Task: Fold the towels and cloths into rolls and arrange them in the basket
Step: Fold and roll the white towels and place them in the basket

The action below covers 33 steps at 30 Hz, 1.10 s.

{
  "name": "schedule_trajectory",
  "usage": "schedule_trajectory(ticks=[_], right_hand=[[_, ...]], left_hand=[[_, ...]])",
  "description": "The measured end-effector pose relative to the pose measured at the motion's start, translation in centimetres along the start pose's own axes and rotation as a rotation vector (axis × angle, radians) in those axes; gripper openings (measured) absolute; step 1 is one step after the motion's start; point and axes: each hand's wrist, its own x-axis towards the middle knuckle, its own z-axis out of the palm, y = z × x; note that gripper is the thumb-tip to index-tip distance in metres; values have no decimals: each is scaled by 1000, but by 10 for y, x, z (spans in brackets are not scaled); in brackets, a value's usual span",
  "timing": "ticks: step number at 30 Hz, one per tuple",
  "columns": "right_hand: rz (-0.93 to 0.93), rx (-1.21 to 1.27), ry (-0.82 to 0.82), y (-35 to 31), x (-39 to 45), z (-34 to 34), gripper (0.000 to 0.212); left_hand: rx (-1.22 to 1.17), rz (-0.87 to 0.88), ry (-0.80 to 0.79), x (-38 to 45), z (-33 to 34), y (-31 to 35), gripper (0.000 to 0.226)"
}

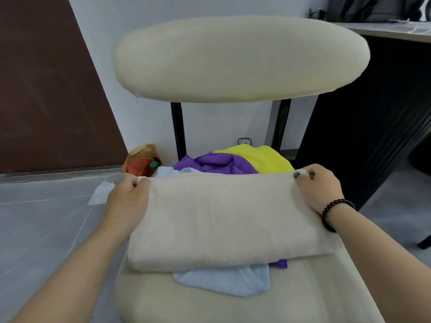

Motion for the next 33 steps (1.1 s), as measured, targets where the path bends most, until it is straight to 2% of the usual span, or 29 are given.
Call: schedule_trajectory(ticks=[6,12,20,24,26,30,33], right_hand=[[5,39,53,-2,4,6,11],[68,17,-53,0,8,7,10],[69,301,-76,4,1,-4,5],[290,664,-200,0,-3,-10,19],[348,759,-217,-3,-4,-12,24],[290,819,-144,-8,-10,-21,24],[190,724,-37,-10,-18,-33,14]], left_hand=[[21,40,89,3,11,5,16],[-83,-74,-60,13,11,-3,8],[-266,-3,-106,5,-4,5,5],[-328,29,-121,0,-5,6,5],[-361,34,-79,-3,-6,8,4],[-499,30,-41,-12,-13,15,11],[-618,33,-34,-23,-20,20,15]])
